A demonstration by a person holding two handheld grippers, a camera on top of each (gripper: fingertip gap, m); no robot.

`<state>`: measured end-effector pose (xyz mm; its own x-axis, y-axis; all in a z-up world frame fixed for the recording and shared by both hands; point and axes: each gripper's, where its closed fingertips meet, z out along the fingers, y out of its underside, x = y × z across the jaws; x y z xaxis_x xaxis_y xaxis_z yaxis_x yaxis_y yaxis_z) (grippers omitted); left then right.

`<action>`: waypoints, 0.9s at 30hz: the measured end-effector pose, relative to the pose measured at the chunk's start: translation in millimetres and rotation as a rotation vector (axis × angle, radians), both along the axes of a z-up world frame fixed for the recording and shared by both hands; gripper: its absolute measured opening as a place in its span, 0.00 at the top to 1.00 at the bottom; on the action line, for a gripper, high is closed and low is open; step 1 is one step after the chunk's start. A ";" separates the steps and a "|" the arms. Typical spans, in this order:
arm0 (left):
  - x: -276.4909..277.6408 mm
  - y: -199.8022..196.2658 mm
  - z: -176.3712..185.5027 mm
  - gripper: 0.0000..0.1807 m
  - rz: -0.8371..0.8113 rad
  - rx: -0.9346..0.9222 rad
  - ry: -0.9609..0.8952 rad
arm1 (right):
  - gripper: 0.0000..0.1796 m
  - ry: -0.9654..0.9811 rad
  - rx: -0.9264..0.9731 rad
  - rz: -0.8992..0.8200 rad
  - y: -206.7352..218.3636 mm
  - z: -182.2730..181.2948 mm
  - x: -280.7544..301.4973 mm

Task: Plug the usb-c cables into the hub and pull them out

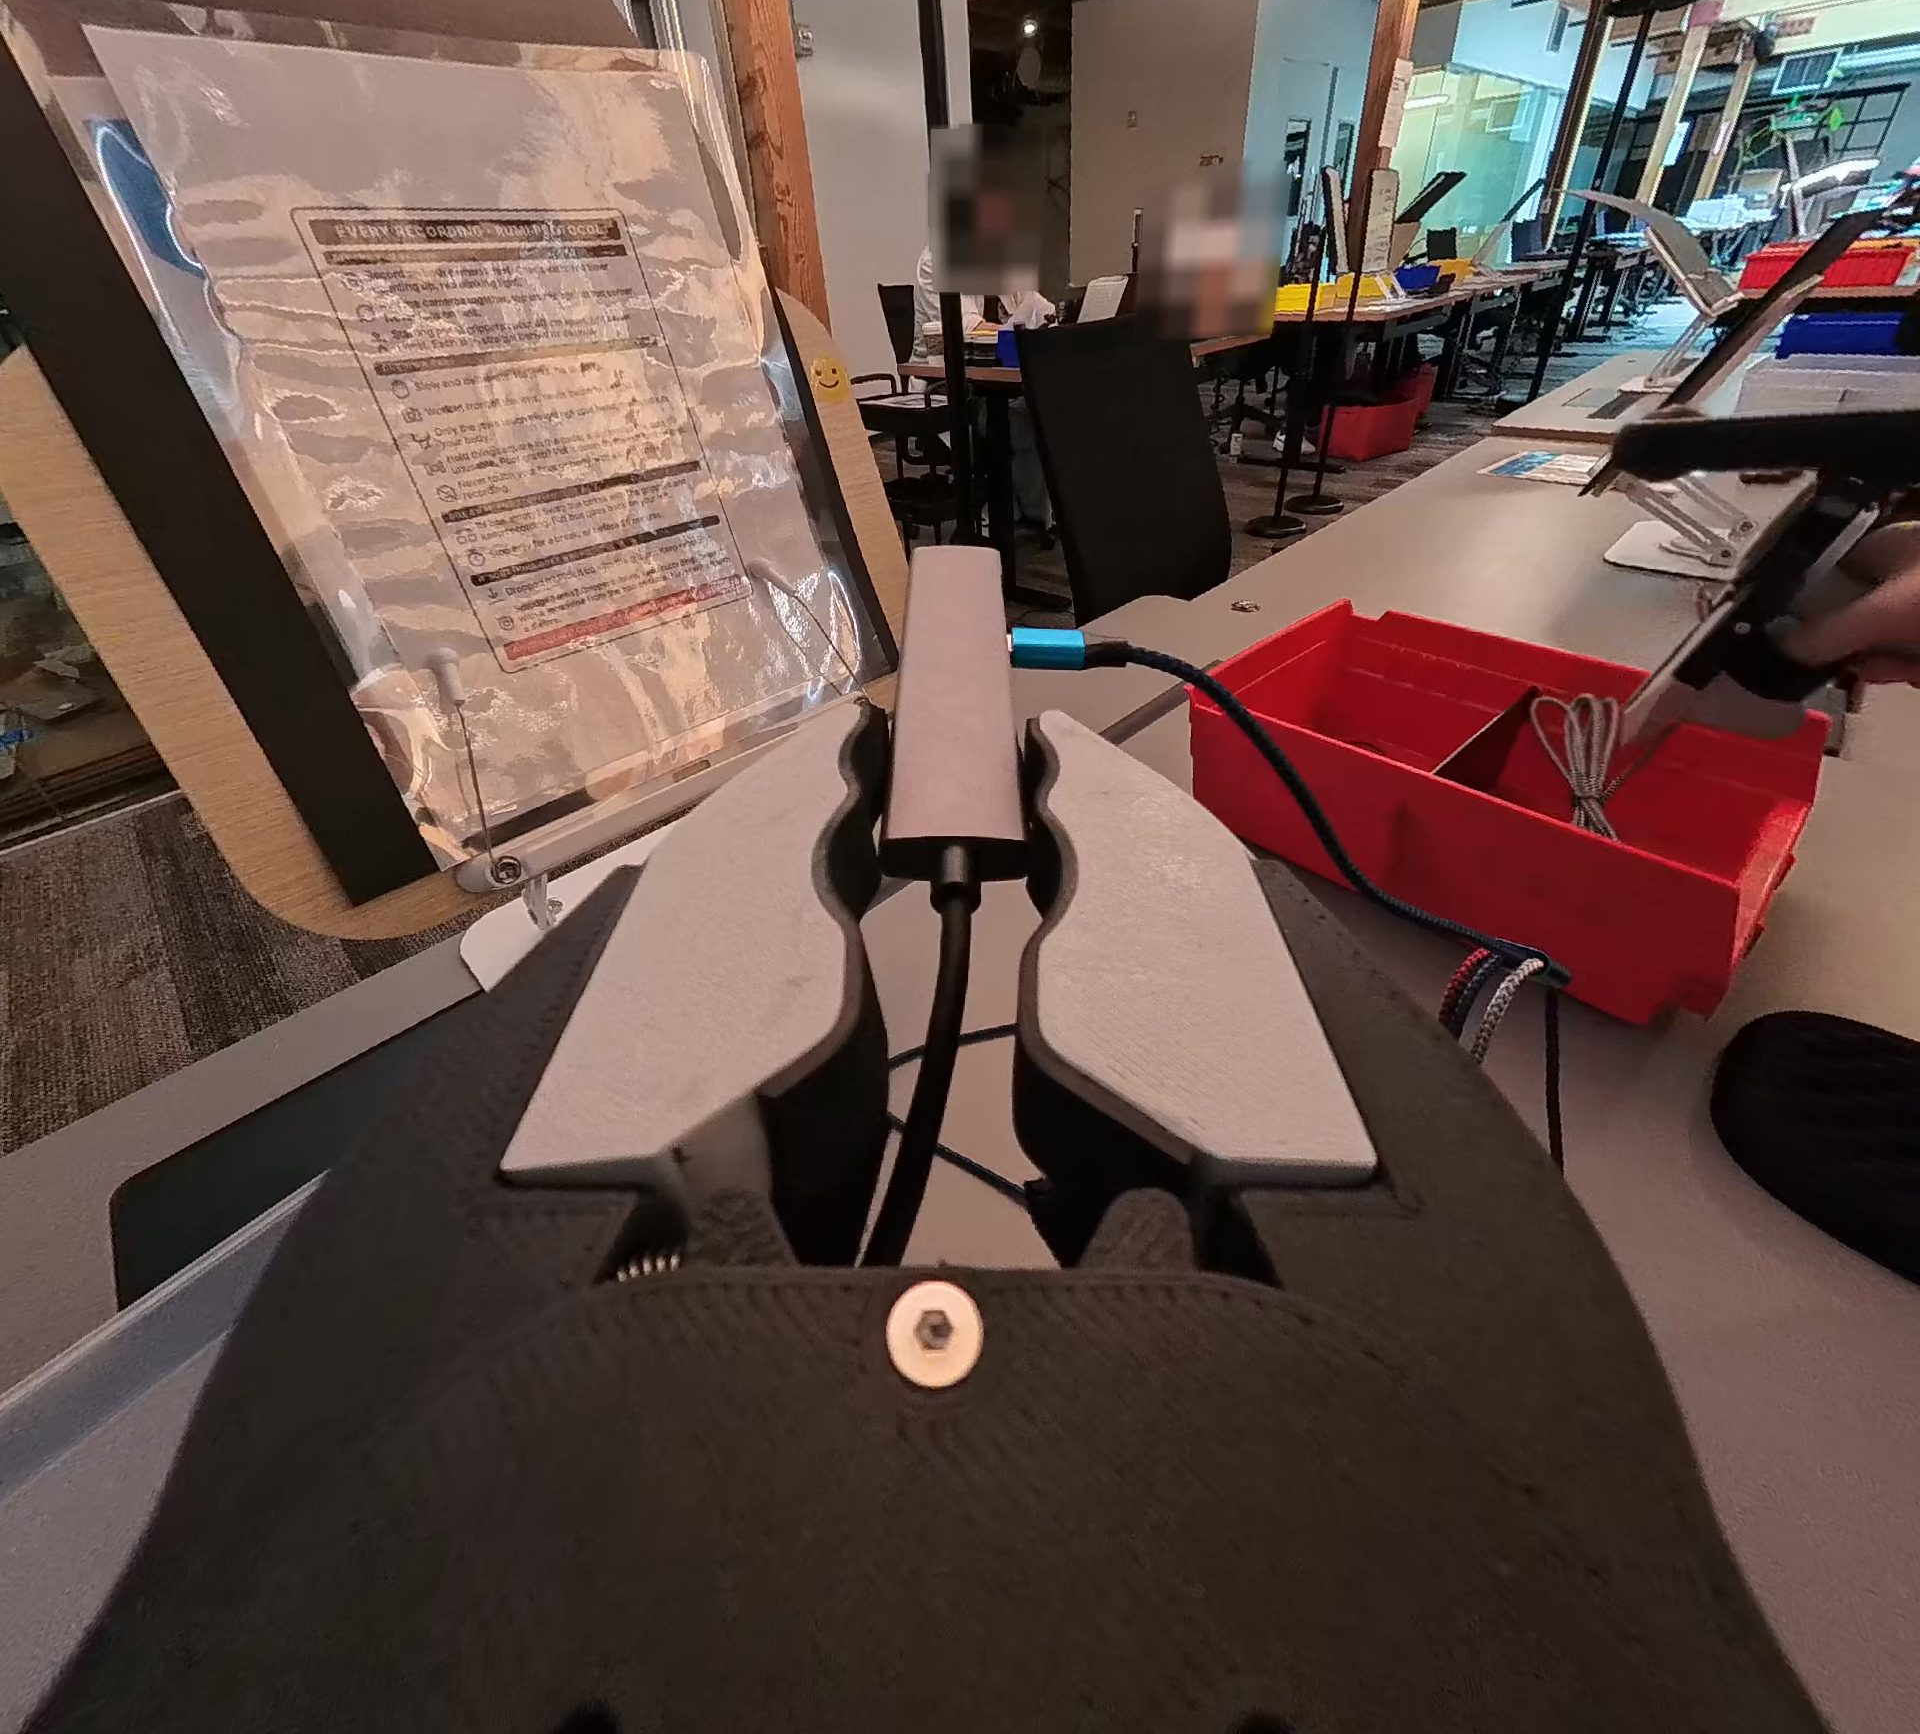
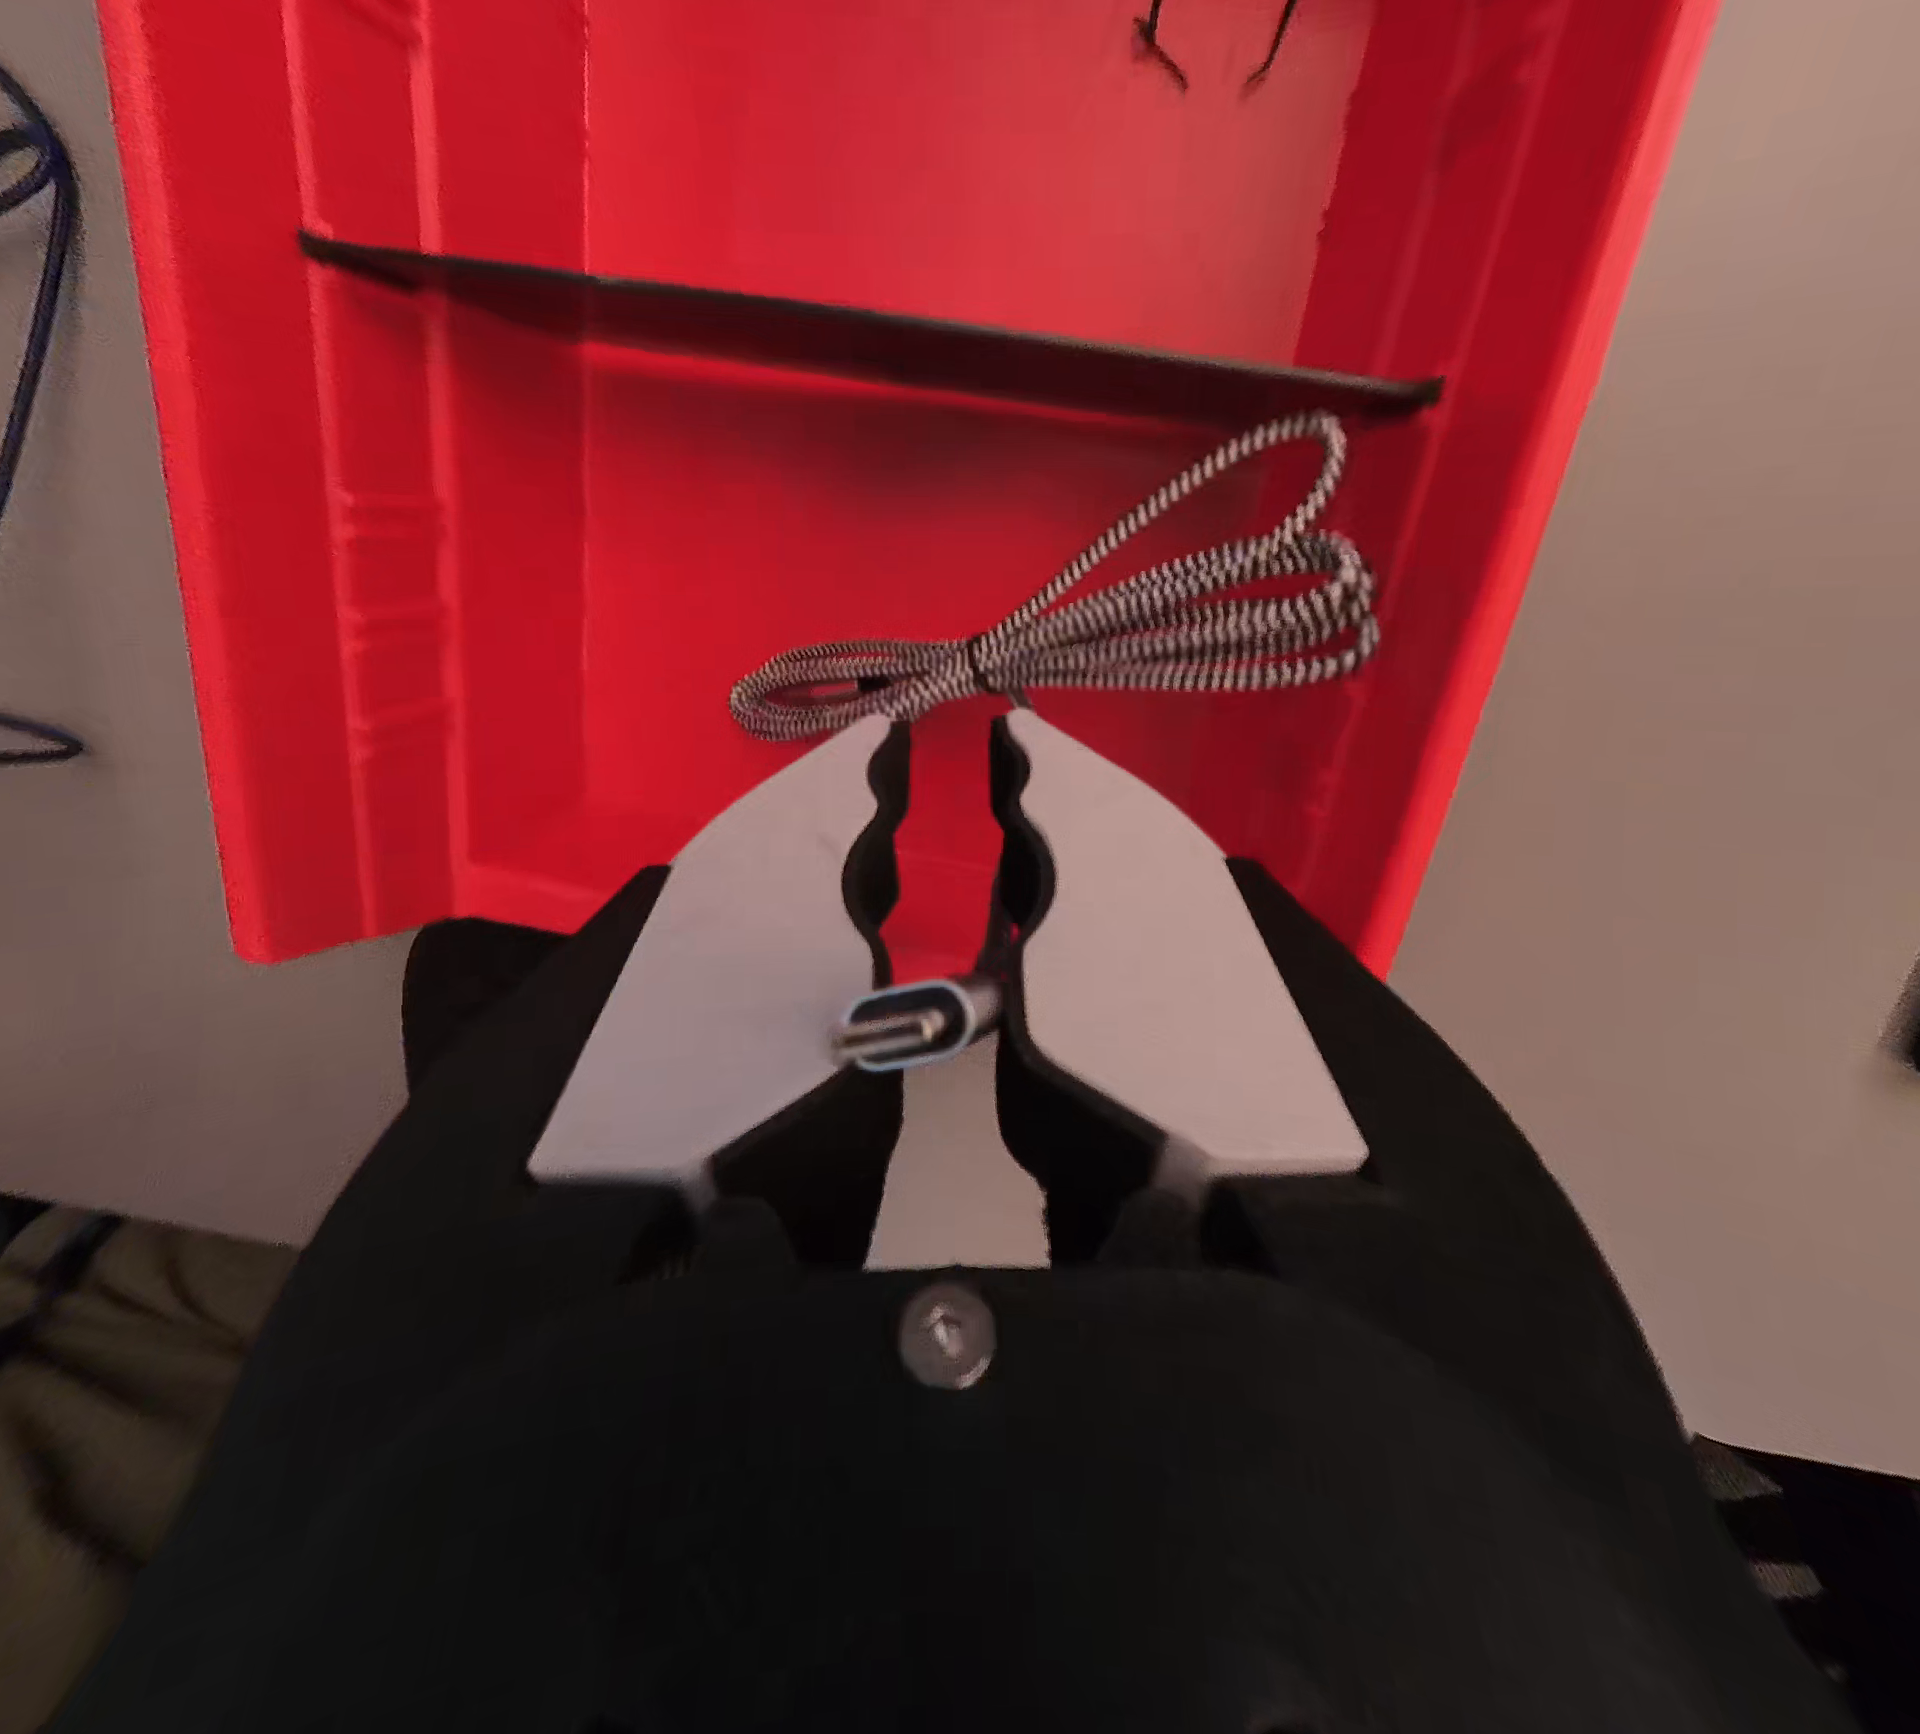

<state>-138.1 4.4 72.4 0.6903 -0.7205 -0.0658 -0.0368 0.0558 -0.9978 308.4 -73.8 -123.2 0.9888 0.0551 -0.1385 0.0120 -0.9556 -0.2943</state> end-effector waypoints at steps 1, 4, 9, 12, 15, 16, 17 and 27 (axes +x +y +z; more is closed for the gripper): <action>0.5 0.0 -0.3 0.86 -0.001 -0.001 0.001 | 0.91 0.014 -0.005 0.008 -2.6 -0.9 0.5; 2.7 -0.1 -2.1 0.86 -0.006 -0.005 0.007 | 0.86 0.028 0.023 0.022 -2.8 3.9 2.3; 5.4 -0.9 -3.3 0.86 -0.009 -0.003 0.015 | 0.78 -0.056 0.266 0.050 18.8 46.3 6.0; 7.7 -2.0 -4.0 0.86 -0.019 -0.002 0.017 | 0.76 -0.104 0.523 0.097 35.8 95.4 -5.2; 13.4 -5.0 -5.8 0.86 -0.043 0.004 0.032 | 0.75 -0.200 0.885 0.214 48.9 162.8 -34.7; 15.7 -6.2 -6.2 0.86 -0.048 0.011 0.040 | 0.74 -0.227 1.023 0.262 49.4 186.6 -50.7; 18.2 -7.6 -6.5 0.86 -0.051 0.021 0.047 | 0.72 -0.236 1.151 0.309 47.1 208.2 -69.5; 35.8 -20.6 0.5 0.87 0.017 0.206 0.097 | 0.79 0.274 1.773 0.554 -1.1 275.6 -290.5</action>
<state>-102.3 -16.2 72.9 0.6857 -0.6730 -0.2773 -0.1351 0.2567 -0.9570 17.8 -74.8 152.4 0.7740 0.5576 0.2999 -0.0401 0.5160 -0.8557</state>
